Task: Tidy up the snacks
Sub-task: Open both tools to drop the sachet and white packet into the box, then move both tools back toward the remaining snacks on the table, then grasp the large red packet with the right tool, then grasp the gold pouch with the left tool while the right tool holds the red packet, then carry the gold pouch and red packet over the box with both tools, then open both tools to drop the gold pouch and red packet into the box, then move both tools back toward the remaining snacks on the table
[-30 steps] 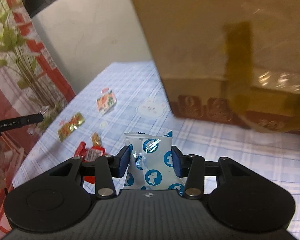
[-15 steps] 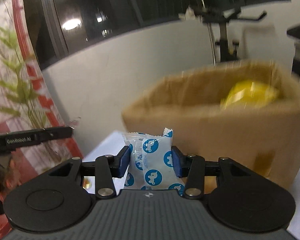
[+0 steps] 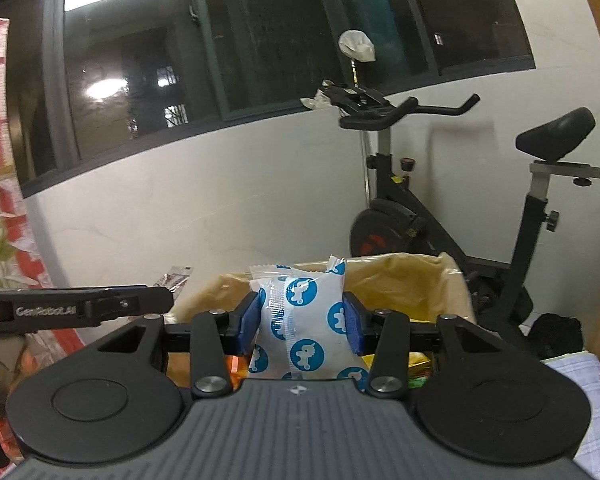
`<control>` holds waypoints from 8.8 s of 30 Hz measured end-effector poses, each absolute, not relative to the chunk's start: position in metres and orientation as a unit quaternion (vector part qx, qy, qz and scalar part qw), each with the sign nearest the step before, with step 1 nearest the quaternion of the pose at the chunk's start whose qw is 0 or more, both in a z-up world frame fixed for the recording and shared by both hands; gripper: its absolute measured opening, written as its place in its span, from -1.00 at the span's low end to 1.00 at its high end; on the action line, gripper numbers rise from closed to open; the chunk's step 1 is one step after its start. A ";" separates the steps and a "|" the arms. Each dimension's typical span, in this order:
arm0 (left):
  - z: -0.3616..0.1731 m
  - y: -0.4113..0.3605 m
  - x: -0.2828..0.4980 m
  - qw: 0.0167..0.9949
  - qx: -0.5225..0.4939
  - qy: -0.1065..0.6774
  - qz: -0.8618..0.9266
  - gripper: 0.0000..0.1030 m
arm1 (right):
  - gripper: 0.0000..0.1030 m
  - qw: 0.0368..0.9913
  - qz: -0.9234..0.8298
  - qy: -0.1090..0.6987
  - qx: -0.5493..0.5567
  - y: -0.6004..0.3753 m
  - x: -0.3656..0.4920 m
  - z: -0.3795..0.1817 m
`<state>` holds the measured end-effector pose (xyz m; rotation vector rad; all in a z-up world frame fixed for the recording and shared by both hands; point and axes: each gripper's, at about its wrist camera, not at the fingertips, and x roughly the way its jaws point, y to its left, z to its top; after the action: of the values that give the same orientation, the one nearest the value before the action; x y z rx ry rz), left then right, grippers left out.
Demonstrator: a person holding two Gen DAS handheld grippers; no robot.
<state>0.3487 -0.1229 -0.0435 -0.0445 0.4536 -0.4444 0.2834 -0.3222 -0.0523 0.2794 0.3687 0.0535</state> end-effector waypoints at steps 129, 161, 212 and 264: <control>-0.234 0.164 0.300 0.930 -0.009 0.367 -0.016 0.33 | 0.16 0.891 0.168 0.423 -0.004 -0.095 0.265 -0.241; -0.186 0.096 0.243 0.944 -0.028 0.322 -0.062 -0.02 | 0.16 0.917 0.137 0.369 0.068 -0.140 0.226 -0.211; -0.060 -0.069 0.323 0.946 -0.008 0.275 -0.173 0.36 | 0.16 0.978 0.051 0.190 0.065 -0.300 0.279 -0.090; -0.028 0.078 0.304 0.963 0.007 0.264 -0.058 0.46 | 0.37 0.967 0.093 0.210 0.111 -0.235 0.277 -0.073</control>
<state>0.3038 0.0784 -0.0283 0.0135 0.5353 -0.1169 0.2768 -0.2348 -0.0731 0.2239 0.4255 0.1873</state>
